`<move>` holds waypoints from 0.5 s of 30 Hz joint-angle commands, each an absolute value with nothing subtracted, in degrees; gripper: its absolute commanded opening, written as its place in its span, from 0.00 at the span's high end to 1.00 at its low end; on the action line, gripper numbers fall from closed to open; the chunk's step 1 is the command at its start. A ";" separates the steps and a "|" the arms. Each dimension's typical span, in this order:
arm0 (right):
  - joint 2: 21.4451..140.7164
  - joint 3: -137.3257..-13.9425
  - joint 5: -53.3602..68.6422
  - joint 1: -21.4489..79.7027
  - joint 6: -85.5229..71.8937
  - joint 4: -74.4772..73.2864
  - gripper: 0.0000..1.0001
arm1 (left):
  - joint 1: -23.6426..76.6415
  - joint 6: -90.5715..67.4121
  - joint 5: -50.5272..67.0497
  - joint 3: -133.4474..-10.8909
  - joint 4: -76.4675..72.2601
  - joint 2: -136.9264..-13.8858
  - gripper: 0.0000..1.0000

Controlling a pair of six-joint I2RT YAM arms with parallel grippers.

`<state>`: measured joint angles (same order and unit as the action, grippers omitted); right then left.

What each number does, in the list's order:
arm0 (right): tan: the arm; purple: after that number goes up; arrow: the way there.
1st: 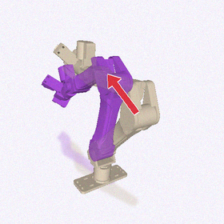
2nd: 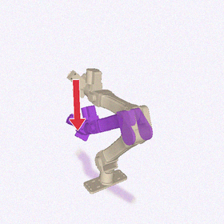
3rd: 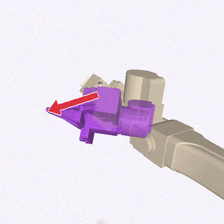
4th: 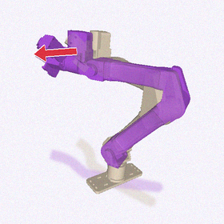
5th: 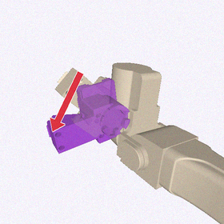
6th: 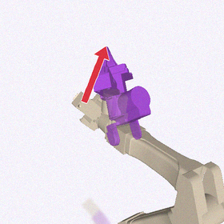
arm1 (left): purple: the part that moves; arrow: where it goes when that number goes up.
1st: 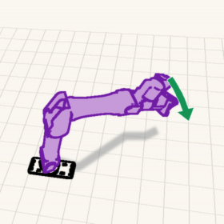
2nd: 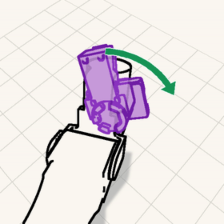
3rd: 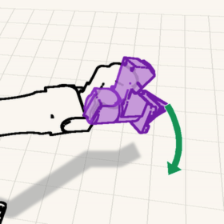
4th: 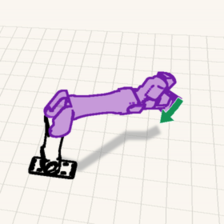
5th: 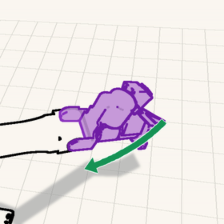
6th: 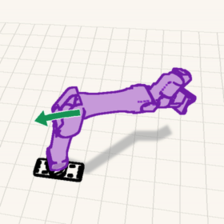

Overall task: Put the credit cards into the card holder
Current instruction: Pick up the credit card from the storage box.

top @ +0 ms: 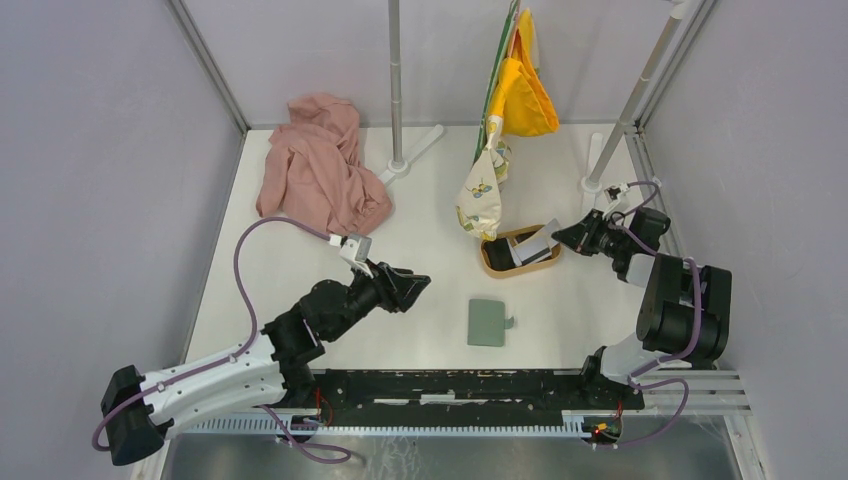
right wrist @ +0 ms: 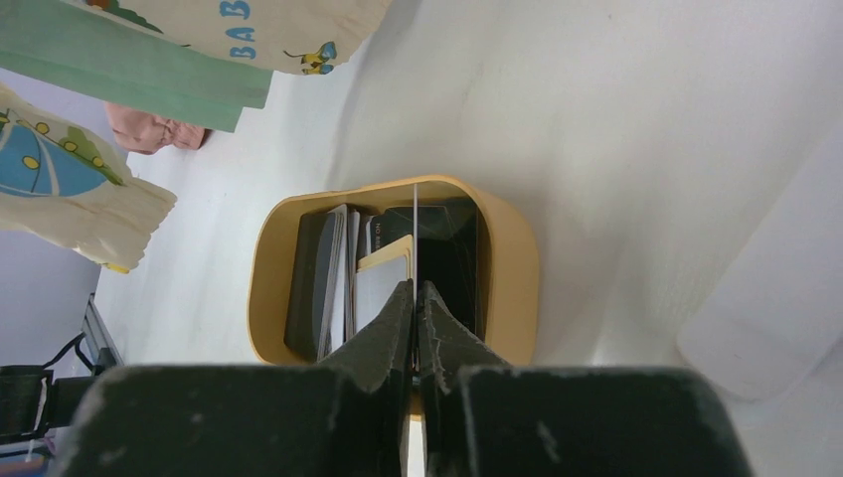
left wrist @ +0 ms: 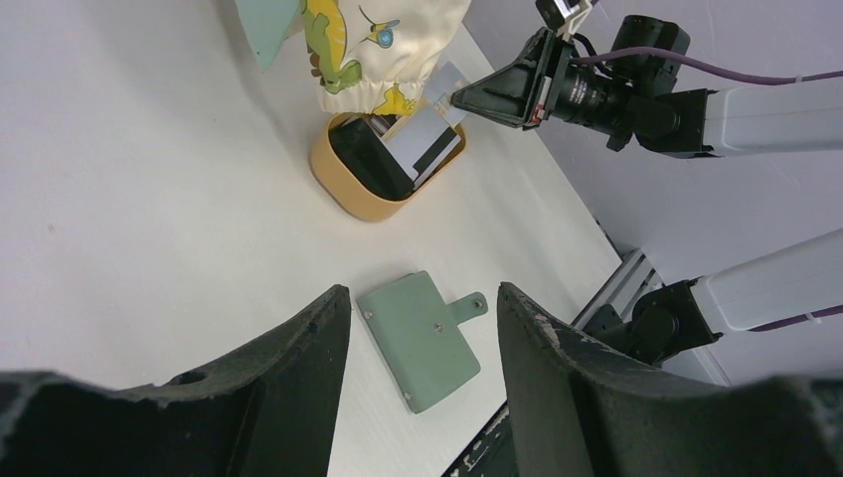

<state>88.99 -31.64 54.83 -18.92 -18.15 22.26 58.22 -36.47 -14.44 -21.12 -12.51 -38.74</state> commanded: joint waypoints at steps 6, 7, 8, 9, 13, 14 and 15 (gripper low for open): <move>81.83 -31.29 52.95 -21.94 -17.22 26.37 0.96 | 58.23 -37.70 -13.34 -21.88 -15.09 -37.14 0.38; 81.26 -31.36 53.20 -22.14 -17.04 26.39 0.97 | 58.22 -37.66 -13.25 -21.88 -15.11 -37.14 0.38; 80.80 -31.56 53.46 -22.24 -16.81 26.37 0.97 | 58.28 -37.62 -13.13 -21.93 -15.05 -37.02 0.38; 80.19 -31.72 53.65 -22.39 -16.32 26.20 0.98 | 58.29 -37.57 -12.91 -21.97 -14.97 -36.88 0.38; 77.27 -33.22 54.86 -22.76 -11.83 22.79 1.00 | 58.28 -36.94 -11.83 -21.58 -14.94 -35.88 0.37; 76.20 -33.75 55.22 -22.76 -9.73 20.95 1.00 | 58.27 -36.65 -11.32 -21.36 -15.20 -35.37 0.37; 75.07 -34.37 55.92 -22.76 -8.07 19.25 1.00 | 58.28 -36.32 -10.81 -21.09 -15.57 -35.04 0.35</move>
<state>79.48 -31.31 53.60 -22.57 -14.94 22.13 58.22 -36.47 -12.88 -21.12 -12.47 -36.86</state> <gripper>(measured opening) 0.010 0.631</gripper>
